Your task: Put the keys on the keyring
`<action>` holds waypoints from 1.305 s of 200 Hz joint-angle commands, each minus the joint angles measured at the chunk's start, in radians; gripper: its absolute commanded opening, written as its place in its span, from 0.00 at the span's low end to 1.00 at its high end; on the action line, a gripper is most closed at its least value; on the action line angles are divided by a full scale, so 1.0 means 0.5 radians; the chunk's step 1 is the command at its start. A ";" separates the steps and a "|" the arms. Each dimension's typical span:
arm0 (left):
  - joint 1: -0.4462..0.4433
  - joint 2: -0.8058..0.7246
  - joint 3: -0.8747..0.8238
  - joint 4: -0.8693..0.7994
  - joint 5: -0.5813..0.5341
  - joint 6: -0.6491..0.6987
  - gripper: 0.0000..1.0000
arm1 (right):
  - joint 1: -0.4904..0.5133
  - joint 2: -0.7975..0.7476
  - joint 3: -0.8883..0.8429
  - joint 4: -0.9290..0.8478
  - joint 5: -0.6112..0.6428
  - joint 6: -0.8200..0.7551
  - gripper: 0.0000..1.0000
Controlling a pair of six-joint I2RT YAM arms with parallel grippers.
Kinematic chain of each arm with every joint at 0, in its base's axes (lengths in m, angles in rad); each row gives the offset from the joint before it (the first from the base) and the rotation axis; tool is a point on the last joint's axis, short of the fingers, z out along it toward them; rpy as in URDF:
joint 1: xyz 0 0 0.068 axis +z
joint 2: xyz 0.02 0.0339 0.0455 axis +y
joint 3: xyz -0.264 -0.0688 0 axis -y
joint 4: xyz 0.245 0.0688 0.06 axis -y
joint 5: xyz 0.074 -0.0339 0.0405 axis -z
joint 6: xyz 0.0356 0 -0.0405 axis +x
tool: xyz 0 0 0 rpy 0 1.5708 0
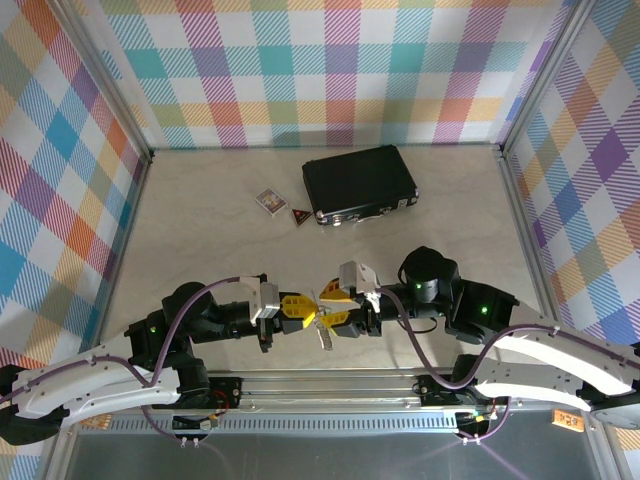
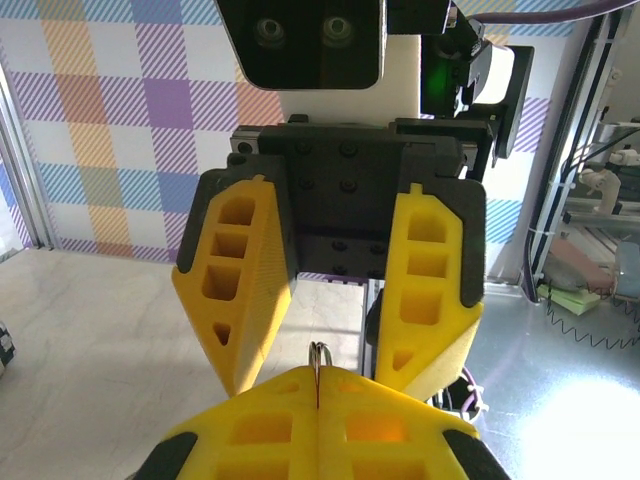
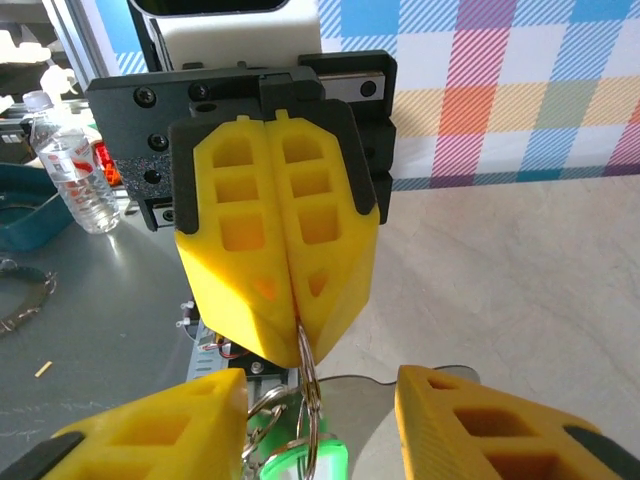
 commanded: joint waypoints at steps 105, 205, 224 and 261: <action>-0.001 -0.036 0.018 0.026 0.028 0.012 0.00 | 0.008 -0.030 -0.013 0.061 0.064 0.003 0.00; -0.001 0.208 0.374 -0.807 -0.235 0.186 0.23 | 0.012 0.116 0.238 -0.472 0.305 -0.249 0.00; -0.002 0.264 0.400 -0.836 -0.194 0.190 0.23 | 0.012 0.174 0.290 -0.569 0.302 -0.275 0.00; -0.001 0.349 0.427 -0.830 -0.145 0.208 0.23 | 0.012 0.194 0.294 -0.599 0.224 -0.273 0.00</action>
